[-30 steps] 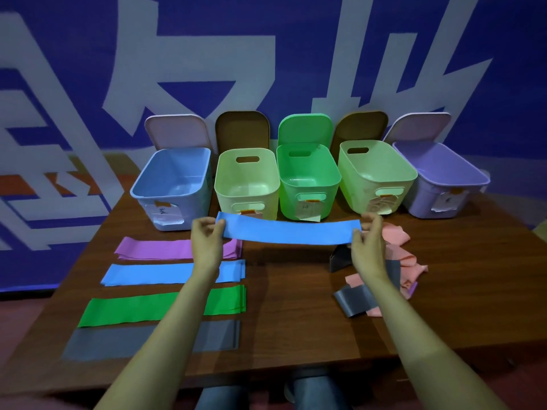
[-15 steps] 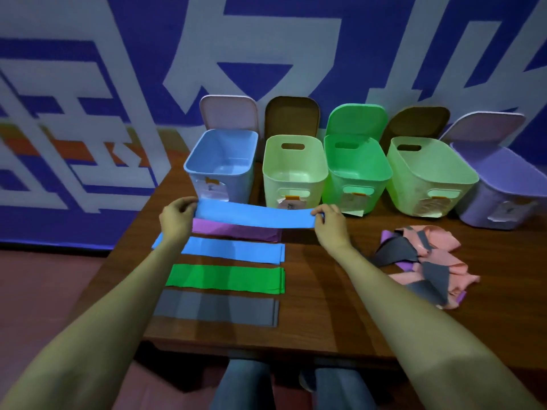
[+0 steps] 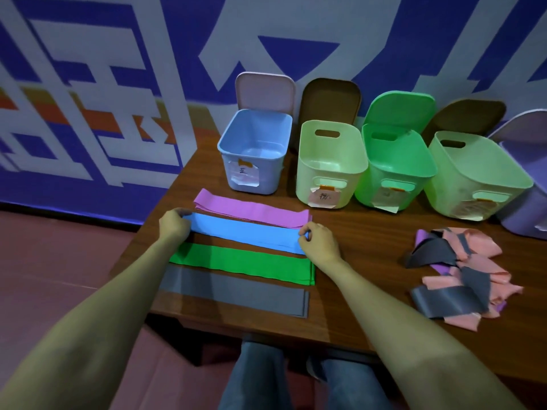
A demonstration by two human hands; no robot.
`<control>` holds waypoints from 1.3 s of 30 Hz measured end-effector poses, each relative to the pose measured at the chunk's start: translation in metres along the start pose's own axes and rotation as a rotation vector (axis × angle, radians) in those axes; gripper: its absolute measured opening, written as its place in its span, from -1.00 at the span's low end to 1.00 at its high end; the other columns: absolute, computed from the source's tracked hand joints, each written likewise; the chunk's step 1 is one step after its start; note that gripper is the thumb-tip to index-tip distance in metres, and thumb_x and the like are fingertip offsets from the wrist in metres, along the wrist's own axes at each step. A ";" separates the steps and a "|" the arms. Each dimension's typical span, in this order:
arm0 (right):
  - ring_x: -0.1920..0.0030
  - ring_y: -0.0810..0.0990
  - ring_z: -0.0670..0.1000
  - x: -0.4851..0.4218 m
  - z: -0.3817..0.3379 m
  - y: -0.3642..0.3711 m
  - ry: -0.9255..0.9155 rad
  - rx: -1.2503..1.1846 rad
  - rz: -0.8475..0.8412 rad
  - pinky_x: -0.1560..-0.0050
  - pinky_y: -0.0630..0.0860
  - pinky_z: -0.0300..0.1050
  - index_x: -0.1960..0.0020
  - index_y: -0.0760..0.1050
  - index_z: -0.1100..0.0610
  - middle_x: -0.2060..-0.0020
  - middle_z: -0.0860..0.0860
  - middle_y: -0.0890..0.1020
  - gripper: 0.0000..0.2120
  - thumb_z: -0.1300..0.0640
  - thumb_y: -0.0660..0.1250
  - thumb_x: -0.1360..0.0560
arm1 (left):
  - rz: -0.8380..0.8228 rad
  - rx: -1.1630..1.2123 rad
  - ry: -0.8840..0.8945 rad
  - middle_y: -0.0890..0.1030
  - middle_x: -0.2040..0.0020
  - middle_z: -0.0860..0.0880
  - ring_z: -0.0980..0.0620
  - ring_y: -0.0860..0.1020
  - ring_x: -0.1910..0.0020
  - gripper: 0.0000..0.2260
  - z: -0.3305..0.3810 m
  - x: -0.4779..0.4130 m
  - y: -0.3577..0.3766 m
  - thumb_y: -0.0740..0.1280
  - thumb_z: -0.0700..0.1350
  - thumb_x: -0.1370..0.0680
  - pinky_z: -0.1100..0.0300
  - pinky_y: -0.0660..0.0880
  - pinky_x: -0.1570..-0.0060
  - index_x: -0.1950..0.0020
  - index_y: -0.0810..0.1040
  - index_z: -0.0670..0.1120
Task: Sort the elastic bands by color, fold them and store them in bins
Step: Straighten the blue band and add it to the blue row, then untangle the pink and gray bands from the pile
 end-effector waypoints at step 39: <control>-0.17 0.38 -0.01 0.017 -0.001 -0.015 -0.151 0.225 0.045 -0.16 0.39 -0.15 -0.19 0.50 0.04 -0.10 0.00 0.40 -0.77 0.10 0.26 -0.54 | 0.108 -0.695 0.227 0.32 -0.31 -0.22 -0.24 0.18 -0.33 -0.69 0.016 0.033 0.016 0.16 -0.12 -0.58 -0.11 0.13 -0.28 -0.30 0.45 -0.15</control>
Point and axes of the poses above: each hand's wrist, its own x-axis away from the middle knuckle, its own y-axis out of the palm, z = x × y, the point moved 3 cm from there along -x, towards the middle knuckle
